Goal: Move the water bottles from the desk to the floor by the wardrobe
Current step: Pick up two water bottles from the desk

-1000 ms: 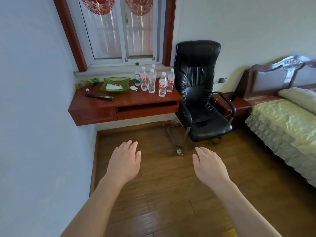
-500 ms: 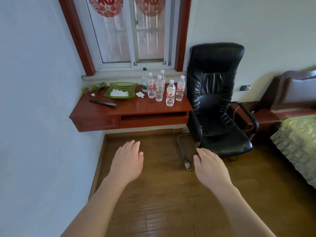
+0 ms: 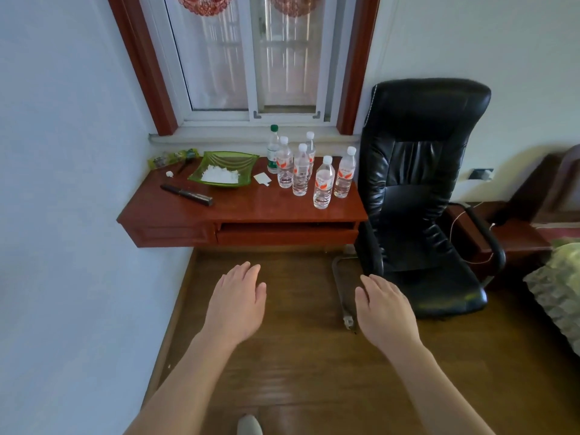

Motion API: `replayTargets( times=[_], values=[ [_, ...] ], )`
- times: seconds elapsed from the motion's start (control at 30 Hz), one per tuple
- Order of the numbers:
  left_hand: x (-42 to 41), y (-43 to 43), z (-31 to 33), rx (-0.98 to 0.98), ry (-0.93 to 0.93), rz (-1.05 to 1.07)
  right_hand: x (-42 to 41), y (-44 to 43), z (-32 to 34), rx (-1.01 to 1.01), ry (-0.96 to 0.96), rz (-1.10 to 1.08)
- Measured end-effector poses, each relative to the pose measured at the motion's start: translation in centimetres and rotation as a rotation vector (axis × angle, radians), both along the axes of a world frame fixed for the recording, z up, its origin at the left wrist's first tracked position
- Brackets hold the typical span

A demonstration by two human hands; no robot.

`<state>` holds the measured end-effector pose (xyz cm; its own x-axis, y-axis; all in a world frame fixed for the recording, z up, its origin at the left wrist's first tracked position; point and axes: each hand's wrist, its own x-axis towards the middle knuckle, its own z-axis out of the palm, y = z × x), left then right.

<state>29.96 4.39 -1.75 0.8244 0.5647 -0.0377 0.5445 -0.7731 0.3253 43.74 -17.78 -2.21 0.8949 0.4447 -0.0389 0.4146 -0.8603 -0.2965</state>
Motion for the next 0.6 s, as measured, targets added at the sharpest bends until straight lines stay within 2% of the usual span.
replayTargets(
  times=[0.4, 0.6],
  values=[
    [12.5, 13.7, -0.9, 0.012, -0.014, -0.134, 10.4, 12.6, 0.0, -0.017, -0.007, -0.099],
    [18.8, 17.6, -0.1, 0.015, -0.028, -0.176, 15.4, 15.8, 0.6, 0.003, -0.033, -0.139]
  ],
)
